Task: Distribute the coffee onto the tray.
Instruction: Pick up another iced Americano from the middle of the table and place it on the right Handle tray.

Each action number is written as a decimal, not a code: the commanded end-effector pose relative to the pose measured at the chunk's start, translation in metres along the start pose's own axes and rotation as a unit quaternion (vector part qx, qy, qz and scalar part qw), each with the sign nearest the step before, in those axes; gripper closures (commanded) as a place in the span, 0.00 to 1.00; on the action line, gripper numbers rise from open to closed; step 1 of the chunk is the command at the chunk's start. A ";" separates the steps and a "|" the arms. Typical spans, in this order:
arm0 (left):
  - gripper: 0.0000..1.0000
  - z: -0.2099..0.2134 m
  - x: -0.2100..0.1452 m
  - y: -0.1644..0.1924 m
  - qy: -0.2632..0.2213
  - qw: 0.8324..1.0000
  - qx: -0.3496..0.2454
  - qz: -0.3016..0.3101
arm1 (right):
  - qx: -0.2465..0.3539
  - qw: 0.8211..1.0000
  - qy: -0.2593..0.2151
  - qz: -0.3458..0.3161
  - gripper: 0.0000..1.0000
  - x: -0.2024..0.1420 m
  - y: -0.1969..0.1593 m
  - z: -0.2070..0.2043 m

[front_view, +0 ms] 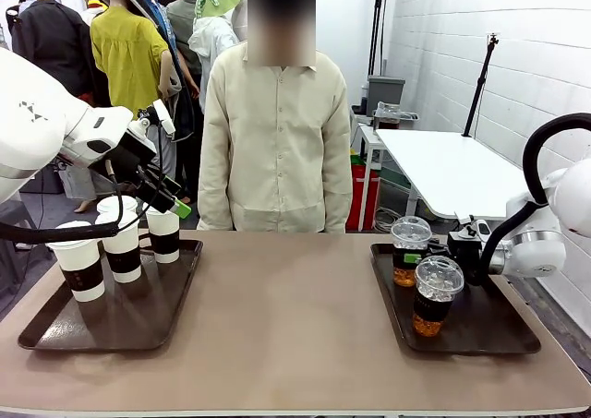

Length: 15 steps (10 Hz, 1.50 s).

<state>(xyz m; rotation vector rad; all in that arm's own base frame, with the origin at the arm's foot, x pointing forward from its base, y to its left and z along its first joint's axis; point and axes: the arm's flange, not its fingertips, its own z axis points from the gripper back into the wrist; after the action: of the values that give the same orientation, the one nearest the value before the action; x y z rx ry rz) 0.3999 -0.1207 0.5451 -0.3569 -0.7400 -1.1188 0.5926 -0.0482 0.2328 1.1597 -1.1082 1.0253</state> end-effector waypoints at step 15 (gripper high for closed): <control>0.00 0.000 -0.003 0.003 -0.009 1.000 -0.008 -0.006 | -0.045 0.998 0.005 -0.040 0.00 -0.001 0.016 0.039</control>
<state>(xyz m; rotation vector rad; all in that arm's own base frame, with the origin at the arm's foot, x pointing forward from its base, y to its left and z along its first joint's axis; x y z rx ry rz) 0.3999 -0.1207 0.5451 -0.3569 -0.7400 -1.1188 0.5833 -0.0833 0.2301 1.1374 -1.0863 0.9405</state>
